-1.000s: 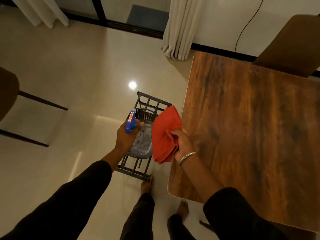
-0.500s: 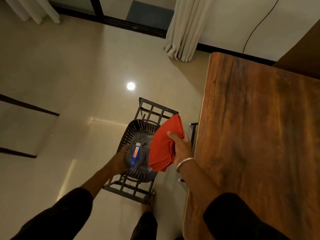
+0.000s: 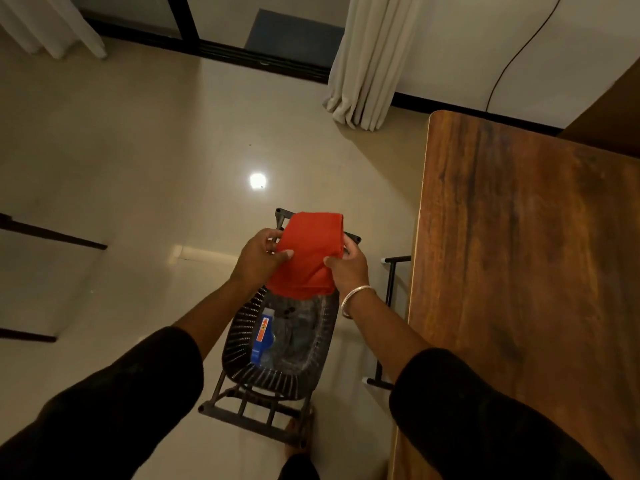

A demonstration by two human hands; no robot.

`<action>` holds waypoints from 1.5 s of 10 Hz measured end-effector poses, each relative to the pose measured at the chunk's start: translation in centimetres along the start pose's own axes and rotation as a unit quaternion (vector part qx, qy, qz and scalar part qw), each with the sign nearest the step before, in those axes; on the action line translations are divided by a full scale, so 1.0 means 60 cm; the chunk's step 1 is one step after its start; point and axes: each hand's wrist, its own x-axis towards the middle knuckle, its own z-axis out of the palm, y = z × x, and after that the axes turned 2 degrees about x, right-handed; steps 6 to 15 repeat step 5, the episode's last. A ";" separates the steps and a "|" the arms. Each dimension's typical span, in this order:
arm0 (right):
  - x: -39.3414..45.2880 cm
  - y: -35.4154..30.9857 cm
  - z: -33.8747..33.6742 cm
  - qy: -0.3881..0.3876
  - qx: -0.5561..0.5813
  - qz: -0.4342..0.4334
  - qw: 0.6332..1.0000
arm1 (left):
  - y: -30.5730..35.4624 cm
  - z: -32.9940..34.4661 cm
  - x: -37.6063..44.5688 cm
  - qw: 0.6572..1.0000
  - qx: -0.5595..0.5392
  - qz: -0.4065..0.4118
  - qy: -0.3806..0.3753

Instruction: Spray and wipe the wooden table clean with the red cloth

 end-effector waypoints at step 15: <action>0.002 0.064 -0.021 -0.133 -0.478 -0.090 0.863 | -0.043 0.045 0.025 0.914 0.394 0.079 -0.058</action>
